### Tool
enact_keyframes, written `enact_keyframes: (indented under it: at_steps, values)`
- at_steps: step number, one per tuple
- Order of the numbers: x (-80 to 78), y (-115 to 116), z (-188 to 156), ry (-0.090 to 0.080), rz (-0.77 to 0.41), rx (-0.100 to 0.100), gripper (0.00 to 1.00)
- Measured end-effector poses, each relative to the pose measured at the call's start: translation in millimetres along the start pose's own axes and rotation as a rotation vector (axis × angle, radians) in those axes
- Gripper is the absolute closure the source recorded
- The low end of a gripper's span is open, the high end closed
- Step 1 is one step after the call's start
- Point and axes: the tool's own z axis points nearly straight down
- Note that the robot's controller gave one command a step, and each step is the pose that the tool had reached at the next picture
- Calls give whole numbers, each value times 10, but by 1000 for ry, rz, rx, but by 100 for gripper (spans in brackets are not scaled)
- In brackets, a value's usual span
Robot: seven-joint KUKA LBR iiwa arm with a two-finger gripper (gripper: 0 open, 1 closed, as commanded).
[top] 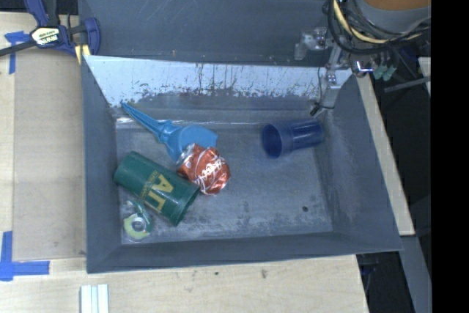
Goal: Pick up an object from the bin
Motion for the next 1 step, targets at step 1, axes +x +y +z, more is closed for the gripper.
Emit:
enact_keyframes:
  at_steps: [1]
  values:
    - [107,71,-51,31,17,1,0]
